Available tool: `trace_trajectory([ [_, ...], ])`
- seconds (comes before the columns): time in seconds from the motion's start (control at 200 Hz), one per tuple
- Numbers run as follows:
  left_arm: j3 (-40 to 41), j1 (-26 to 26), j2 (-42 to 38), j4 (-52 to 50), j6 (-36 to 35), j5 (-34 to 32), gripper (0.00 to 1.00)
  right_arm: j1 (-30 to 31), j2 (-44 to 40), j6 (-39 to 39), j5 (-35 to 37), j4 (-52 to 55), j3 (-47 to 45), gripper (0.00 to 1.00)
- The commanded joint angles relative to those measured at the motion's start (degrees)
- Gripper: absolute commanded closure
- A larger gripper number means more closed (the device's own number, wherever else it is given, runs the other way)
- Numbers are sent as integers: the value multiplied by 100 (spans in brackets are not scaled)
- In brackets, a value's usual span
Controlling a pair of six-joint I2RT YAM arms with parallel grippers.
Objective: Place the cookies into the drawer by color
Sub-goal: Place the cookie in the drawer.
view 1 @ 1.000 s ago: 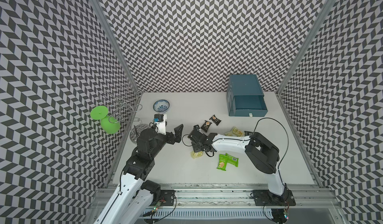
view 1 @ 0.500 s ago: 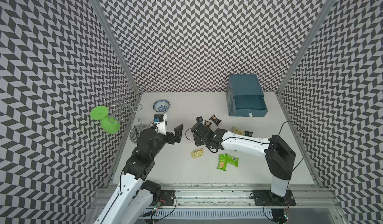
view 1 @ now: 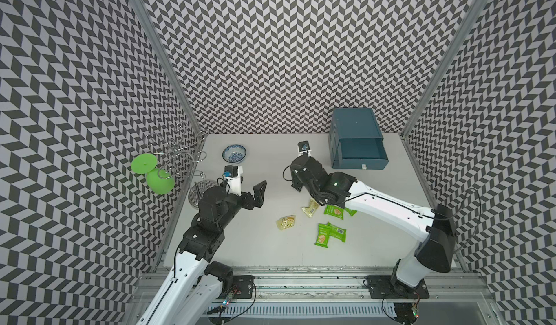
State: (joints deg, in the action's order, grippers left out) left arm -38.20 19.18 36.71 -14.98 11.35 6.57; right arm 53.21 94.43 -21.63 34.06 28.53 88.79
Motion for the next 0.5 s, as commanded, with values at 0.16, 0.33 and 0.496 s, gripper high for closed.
trace_trajectory([
  [0.16,50,-28,-119,406,-341,1729,0,-1341,-589,559,-229,-636,332,44],
  [0.33,18,-30,-150,472,-417,2190,0,-2286,-571,556,-794,-765,377,45],
  [0.496,13,-28,-203,497,-469,2428,1,-2921,-376,571,-1011,-845,319,45],
])
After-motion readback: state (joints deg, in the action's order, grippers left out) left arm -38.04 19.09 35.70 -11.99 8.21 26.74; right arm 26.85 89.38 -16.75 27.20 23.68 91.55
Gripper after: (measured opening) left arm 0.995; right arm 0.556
